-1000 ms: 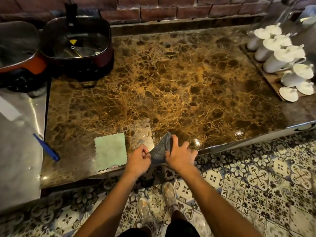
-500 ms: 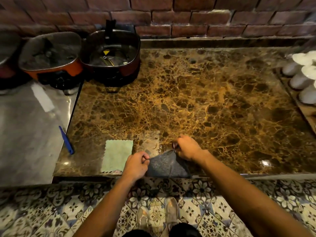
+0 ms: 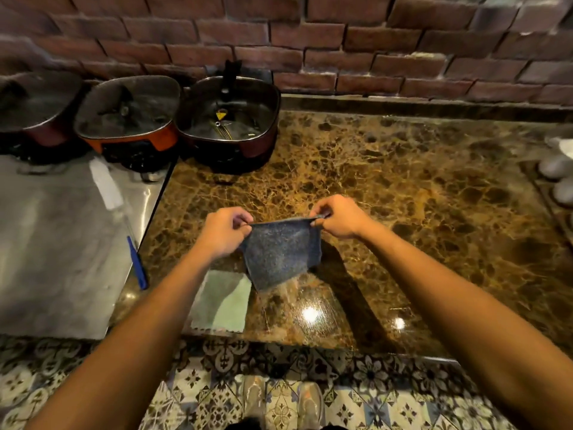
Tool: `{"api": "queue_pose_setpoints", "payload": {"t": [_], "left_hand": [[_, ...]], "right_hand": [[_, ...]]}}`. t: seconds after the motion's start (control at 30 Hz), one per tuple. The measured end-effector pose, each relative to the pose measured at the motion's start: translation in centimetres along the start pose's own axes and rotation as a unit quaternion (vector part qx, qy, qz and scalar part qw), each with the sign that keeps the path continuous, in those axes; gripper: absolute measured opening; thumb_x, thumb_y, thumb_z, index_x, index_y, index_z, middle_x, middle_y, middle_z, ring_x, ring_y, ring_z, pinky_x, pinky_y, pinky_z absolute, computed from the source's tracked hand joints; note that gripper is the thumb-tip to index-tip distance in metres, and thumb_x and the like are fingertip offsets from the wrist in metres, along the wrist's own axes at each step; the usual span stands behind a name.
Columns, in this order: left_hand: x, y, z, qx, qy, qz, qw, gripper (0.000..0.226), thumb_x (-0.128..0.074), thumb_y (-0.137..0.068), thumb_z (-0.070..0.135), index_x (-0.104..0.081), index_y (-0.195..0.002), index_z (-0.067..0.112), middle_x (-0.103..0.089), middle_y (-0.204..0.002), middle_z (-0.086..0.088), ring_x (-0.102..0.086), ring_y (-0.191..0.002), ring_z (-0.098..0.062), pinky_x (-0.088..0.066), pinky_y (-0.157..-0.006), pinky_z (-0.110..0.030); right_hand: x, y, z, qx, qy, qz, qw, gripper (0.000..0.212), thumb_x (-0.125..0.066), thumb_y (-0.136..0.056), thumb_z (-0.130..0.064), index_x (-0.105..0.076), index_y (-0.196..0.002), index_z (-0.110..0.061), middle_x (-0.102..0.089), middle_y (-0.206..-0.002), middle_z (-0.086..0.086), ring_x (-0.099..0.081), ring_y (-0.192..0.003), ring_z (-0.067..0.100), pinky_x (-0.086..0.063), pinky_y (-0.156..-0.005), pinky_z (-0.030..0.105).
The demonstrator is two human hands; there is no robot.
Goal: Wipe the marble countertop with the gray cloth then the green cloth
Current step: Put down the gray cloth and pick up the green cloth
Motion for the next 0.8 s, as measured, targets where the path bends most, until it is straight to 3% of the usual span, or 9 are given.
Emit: {"api": "queue_pose_setpoints", "payload": {"t": [0.13, 0.23, 0.33, 0.4, 0.47, 0.53, 0.67, 0.8], "left_hand": [[4.0, -3.7, -0.4, -0.031, -0.010, 0.009, 0.999, 0.014, -0.071, -0.088, 0.008, -0.074, -0.097, 0.019, -0.068, -0.088, -0.003, -0.063, -0.085, -0.018, -0.051, -0.080, -0.029], [6.4, -6.7, -1.4, -0.048, -0.027, 0.019, 0.998, 0.017, -0.069, -0.088, 0.008, -0.076, -0.096, 0.022, -0.070, -0.092, -0.002, -0.063, -0.091, -0.019, -0.046, -0.083, -0.026], [8.1, -9.7, -2.3, -0.066, -0.014, 0.027, 0.997, 0.026, -0.065, -0.087, 0.003, -0.074, -0.088, 0.027, -0.072, -0.086, 0.003, -0.067, -0.090, -0.018, -0.047, -0.081, -0.026], [8.7, -10.9, -2.8, -0.084, -0.026, 0.035, 0.995, 0.026, -0.063, -0.087, 0.000, -0.076, -0.090, 0.023, -0.071, -0.086, 0.005, -0.066, -0.089, -0.014, -0.044, -0.080, -0.024], [8.8, -11.5, -3.8, -0.107, -0.050, 0.040, 0.992, 0.025, -0.063, -0.087, 0.000, -0.076, -0.095, 0.019, -0.072, -0.093, 0.001, -0.065, -0.090, -0.015, -0.045, -0.082, -0.025], [8.2, -11.1, -5.5, -0.131, -0.066, 0.031, 0.989, 0.024, -0.064, -0.086, -0.001, -0.077, -0.100, 0.015, -0.074, -0.103, -0.006, -0.067, -0.096, -0.022, -0.049, -0.088, -0.031], [5.1, -8.2, -10.8, -0.161, -0.101, -0.041, 0.981, 0.028, -0.064, -0.087, -0.005, -0.076, -0.105, 0.012, -0.072, -0.111, -0.010, -0.066, -0.104, -0.030, -0.049, -0.096, -0.038], [0.3, -4.6, -16.1, -0.129, -0.186, -0.172, 0.959, 0.032, -0.060, -0.091, 0.001, -0.073, -0.114, 0.018, -0.069, -0.120, -0.004, -0.064, -0.111, -0.027, -0.050, -0.094, -0.038]], "right_hand": [[2.0, -3.0, -3.2, 0.002, -0.040, 0.022, 0.999, 0.011, -0.083, -0.084, -0.016, -0.073, -0.087, -0.017, -0.065, -0.074, -0.012, -0.056, -0.067, -0.003, -0.043, -0.067, 0.015], [2.8, -5.5, -5.2, 0.005, -0.040, 0.045, 0.998, 0.015, -0.084, -0.083, -0.015, -0.070, -0.088, -0.015, -0.064, -0.074, -0.007, -0.055, -0.064, 0.001, -0.040, -0.056, 0.011], [2.8, -8.2, -6.8, -0.003, -0.029, 0.095, 0.995, 0.016, -0.083, -0.082, -0.014, -0.069, -0.087, -0.016, -0.067, -0.078, 0.000, -0.057, -0.068, 0.009, -0.042, -0.061, 0.015], [2.4, -9.4, -7.4, -0.009, -0.038, 0.121, 0.992, 0.013, -0.081, -0.084, -0.012, -0.069, -0.087, -0.016, -0.067, -0.076, -0.002, -0.057, -0.066, 0.007, -0.041, -0.060, 0.011], [1.4, -10.0, -7.8, -0.009, -0.047, 0.138, 0.989, 0.013, -0.078, -0.083, -0.008, -0.069, -0.086, -0.016, -0.064, -0.071, -0.006, -0.054, -0.061, 0.004, -0.039, -0.057, 0.007], [-0.4, -9.7, -7.6, -0.007, -0.045, 0.133, 0.990, 0.013, -0.077, -0.081, -0.005, -0.070, -0.087, -0.012, -0.063, -0.071, -0.006, -0.052, -0.059, 0.002, -0.041, -0.059, 0.013], [-6.4, -6.7, -5.9, -0.017, -0.036, 0.077, 0.996, 0.016, -0.080, -0.078, -0.005, -0.070, -0.087, -0.013, -0.069, -0.077, 0.001, -0.065, -0.069, 0.016, -0.053, -0.071, 0.030], [-13.8, -2.7, -4.3, -0.053, -0.031, 0.027, 0.998, 0.012, -0.074, -0.083, -0.004, -0.068, -0.086, -0.014, -0.072, -0.084, 0.000, -0.067, -0.080, 0.018, -0.056, -0.079, 0.035]]}}
Point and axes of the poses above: each hand's wrist, its own y-axis away from the middle knuckle, its own x-axis out of the back of the hand, z = x × y, the point moved 1 cm from there along -y, towards the middle knuckle
